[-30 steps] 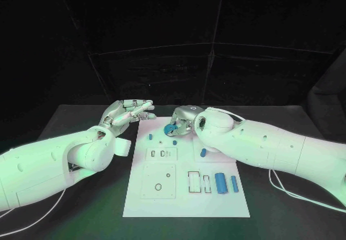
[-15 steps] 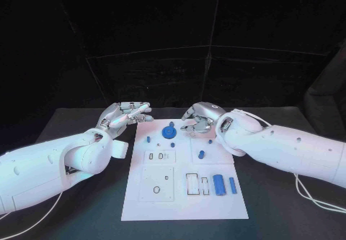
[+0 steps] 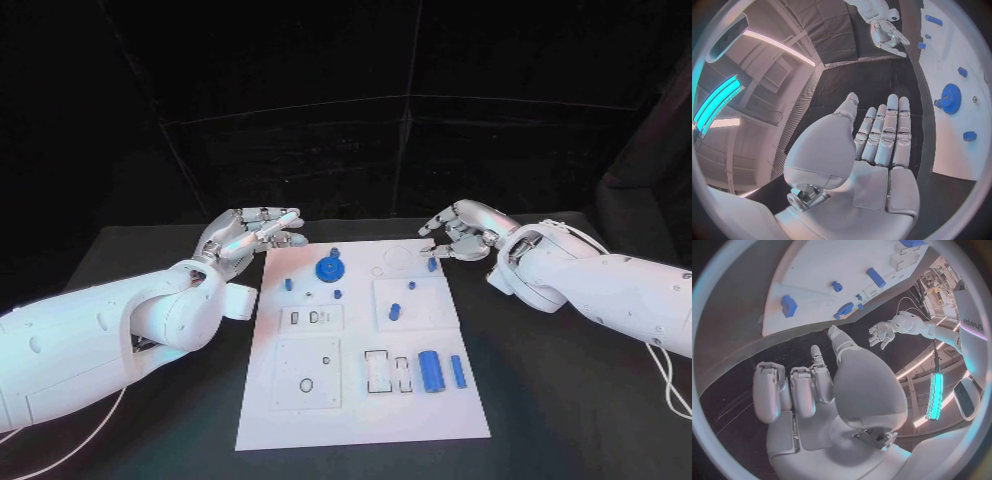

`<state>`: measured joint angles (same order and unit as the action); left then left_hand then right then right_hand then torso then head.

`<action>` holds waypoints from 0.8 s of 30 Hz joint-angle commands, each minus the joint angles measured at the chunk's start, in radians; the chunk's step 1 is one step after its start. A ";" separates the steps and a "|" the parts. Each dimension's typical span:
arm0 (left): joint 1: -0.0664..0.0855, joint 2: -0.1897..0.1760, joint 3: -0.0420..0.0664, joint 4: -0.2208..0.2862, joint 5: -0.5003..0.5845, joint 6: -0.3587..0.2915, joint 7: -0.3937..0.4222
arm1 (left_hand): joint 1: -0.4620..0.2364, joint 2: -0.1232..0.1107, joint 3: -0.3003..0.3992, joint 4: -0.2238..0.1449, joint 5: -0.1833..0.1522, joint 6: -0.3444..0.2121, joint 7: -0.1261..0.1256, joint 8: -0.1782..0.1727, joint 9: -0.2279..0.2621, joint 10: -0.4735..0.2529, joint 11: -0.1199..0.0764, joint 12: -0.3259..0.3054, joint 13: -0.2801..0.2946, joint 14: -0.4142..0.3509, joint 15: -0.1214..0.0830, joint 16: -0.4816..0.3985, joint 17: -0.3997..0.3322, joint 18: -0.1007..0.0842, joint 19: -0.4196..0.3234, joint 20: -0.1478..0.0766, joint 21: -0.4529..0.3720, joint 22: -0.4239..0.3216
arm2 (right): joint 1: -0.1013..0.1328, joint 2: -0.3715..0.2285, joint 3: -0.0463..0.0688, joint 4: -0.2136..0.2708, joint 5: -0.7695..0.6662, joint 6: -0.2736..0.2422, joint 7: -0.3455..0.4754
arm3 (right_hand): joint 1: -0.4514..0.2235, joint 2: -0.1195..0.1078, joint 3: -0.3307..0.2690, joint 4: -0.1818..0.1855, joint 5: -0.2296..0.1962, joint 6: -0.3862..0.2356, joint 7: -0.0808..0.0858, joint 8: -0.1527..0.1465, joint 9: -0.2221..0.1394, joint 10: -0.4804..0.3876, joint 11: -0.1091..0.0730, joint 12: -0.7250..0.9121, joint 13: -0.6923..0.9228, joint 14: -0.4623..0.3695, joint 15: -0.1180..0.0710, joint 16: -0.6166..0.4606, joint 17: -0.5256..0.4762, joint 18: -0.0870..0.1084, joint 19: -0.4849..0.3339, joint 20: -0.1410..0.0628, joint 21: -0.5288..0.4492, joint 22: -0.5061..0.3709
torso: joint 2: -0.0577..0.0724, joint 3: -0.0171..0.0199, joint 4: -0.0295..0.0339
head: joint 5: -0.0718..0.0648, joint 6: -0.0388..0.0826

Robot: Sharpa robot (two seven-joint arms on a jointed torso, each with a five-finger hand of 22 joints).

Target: Assemble the parts on the task board

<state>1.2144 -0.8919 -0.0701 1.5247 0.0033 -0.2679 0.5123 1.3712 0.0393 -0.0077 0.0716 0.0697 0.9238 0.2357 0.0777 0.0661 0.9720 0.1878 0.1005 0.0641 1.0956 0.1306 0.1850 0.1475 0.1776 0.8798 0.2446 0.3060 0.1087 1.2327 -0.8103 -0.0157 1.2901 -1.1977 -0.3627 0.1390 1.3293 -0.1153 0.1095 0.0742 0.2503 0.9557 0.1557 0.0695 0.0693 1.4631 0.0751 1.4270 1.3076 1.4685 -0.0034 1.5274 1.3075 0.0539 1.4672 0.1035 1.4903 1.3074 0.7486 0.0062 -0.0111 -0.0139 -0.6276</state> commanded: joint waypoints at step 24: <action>0.001 0.010 0.000 -0.019 -0.004 0.020 0.005 | 0.000 0.013 -0.001 -0.009 -0.005 0.003 0.002 -0.003 0.000 0.003 -0.002 0.000 0.000 -0.001 0.003 -0.007 0.002 0.006 0.002 0.001 -0.007 -0.002 | -0.057 0.018 0.000 -0.113 0.049 0.070 0.054 | 0.018 0.000 -0.007 -0.015 -0.012 -0.008 0.005 -0.005 -0.003 0.000 -0.002 -0.013 0.131 0.077 0.000 0.000 0.145 -0.010 0.003 -0.002 -0.008 0.050 | -0.001 -0.0037 0.0019 | -0.004 -0.011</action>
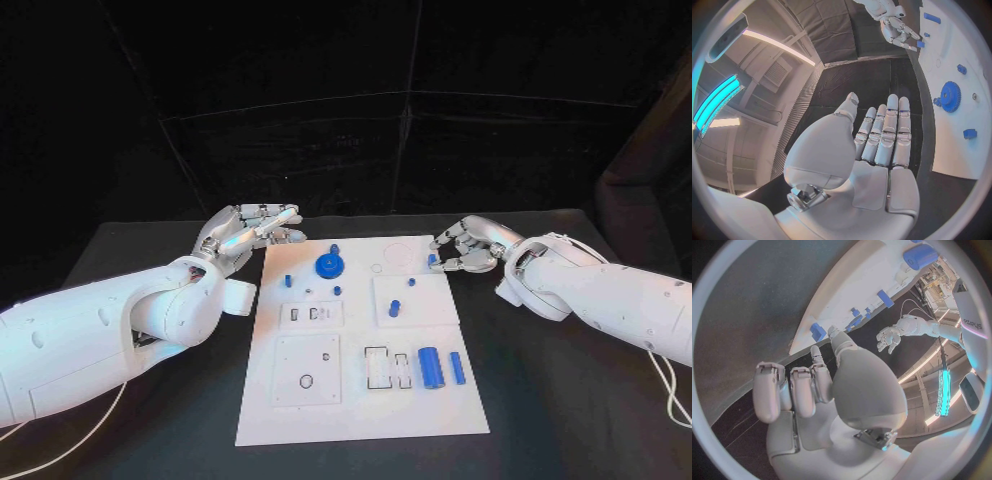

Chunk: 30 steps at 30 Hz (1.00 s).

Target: Assemble the parts on the task board

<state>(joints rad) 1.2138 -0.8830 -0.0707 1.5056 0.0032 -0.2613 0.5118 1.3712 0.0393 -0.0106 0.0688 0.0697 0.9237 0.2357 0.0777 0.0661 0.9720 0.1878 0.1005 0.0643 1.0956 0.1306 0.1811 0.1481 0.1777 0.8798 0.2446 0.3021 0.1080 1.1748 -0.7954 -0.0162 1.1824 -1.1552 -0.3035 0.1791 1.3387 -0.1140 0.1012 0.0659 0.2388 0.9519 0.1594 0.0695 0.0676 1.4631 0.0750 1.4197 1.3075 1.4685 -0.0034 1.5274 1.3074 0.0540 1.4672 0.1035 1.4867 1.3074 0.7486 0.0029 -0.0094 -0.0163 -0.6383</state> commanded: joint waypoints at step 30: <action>0.001 0.003 0.001 -0.005 -0.004 0.015 0.004 | 0.001 0.013 0.003 -0.008 -0.005 0.003 0.002 -0.004 0.000 0.003 -0.002 0.000 0.000 -0.001 0.003 -0.004 0.001 0.006 0.002 0.001 -0.004 -0.002 | -0.001 0.035 0.001 -0.046 0.004 0.063 0.006 | 0.056 0.049 0.029 -0.054 -0.013 0.047 -0.005 0.014 0.004 0.014 -0.008 0.012 0.146 0.079 -0.005 0.003 0.153 -0.011 0.006 -0.005 -0.002 0.057 | -0.001 0.0002 -0.0012 | -0.004 -0.008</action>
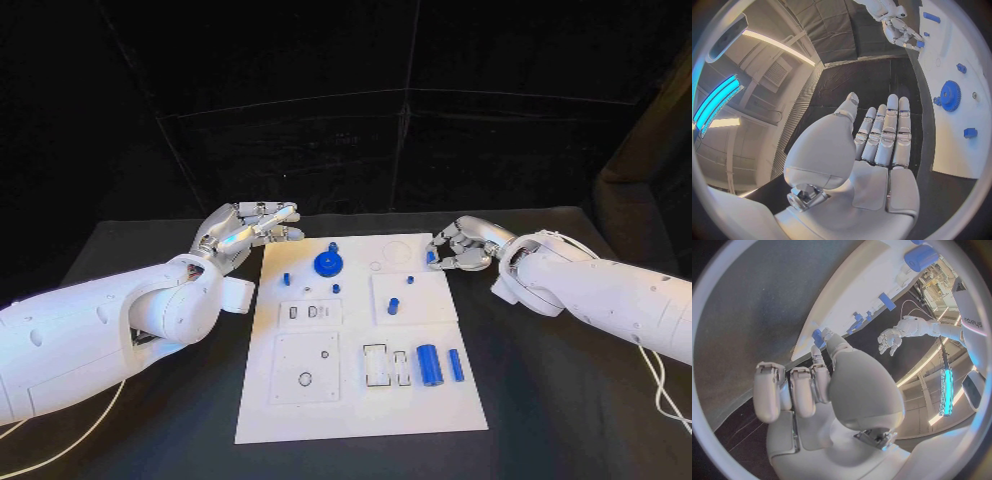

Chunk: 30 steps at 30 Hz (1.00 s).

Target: Assemble the parts on the task board

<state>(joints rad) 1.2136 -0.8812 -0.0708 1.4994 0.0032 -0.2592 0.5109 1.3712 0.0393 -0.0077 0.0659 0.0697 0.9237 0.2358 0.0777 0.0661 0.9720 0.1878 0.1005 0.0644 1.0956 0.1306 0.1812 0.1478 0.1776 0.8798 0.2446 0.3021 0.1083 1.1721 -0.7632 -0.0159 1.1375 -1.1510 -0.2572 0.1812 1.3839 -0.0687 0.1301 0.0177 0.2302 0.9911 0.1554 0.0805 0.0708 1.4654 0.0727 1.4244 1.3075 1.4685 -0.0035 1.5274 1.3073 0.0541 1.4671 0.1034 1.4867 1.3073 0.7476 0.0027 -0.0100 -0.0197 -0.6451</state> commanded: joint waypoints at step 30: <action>0.001 0.000 0.001 0.000 -0.004 0.013 0.002 | 0.001 0.013 0.000 -0.005 -0.005 0.003 0.002 -0.004 0.000 0.003 -0.002 0.000 0.000 -0.001 0.003 -0.004 0.002 0.006 0.002 0.001 -0.004 -0.002 | 0.000 0.013 0.000 -0.010 -0.024 -0.054 -0.008 | 0.015 0.063 0.073 -0.036 -0.068 0.110 -0.035 0.036 0.005 0.025 -0.035 0.021 0.159 0.082 -0.029 0.007 0.167 -0.013 0.012 -0.026 0.003 0.068 | -0.001 0.0011 0.0000 | -0.004 -0.006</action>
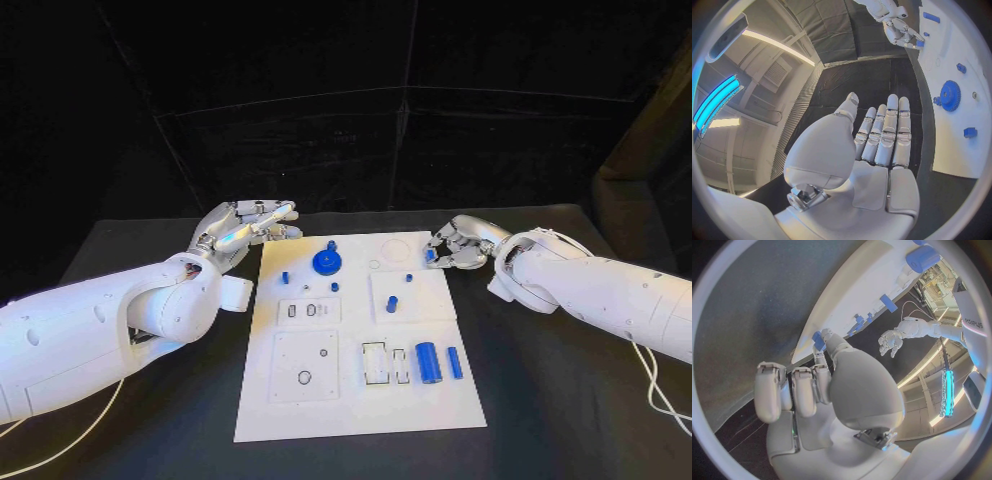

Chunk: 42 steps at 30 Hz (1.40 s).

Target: Assemble the parts on the task board

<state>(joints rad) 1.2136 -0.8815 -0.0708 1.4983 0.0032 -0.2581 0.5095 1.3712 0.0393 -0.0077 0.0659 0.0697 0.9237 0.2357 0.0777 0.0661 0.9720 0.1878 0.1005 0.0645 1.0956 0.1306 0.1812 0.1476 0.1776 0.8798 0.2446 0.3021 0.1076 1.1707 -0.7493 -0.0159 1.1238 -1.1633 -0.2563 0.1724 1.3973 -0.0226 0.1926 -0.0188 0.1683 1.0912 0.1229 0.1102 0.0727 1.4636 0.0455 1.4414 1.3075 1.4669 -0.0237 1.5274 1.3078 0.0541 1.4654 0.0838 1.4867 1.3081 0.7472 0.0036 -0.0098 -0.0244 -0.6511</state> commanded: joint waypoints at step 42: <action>0.004 0.022 0.001 -0.031 -0.002 0.020 -0.001 | -0.001 0.014 0.000 -0.010 -0.007 0.005 0.001 -0.004 0.000 0.006 -0.003 0.000 0.000 0.000 0.003 -0.007 0.003 0.006 0.003 0.001 -0.006 -0.003 | -0.028 0.226 -0.006 0.319 -0.261 -0.086 -0.412 | -0.054 0.020 0.025 0.016 -0.016 0.000 -0.002 -0.007 -0.005 0.027 -0.009 0.000 0.157 0.084 -0.011 0.007 0.168 -0.015 0.020 -0.011 0.006 0.077 | -0.032 -0.0223 0.0050 | 0.091 -0.045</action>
<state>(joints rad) 1.2151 -0.8612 -0.0706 1.4672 0.0035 -0.2520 0.5053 1.3714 0.0475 -0.0077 0.0604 0.0697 0.9237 0.2357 0.0777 0.0661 0.9720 0.1878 0.1005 0.0645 1.0956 0.1306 0.1772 0.1490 0.1776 0.8798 0.2446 0.3022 0.1055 1.1434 -0.5273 -0.0221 1.4432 -1.3569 -0.3750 -0.1868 1.3517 -0.0019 0.2189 -0.0070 0.1490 1.0891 0.1219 0.1001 0.0676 1.4667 0.0427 1.4450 1.3075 1.4667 -0.0306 1.5313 1.3075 0.0541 1.4652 0.0765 1.4907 1.3077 0.7156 -0.0196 -0.0025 0.0638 -0.6943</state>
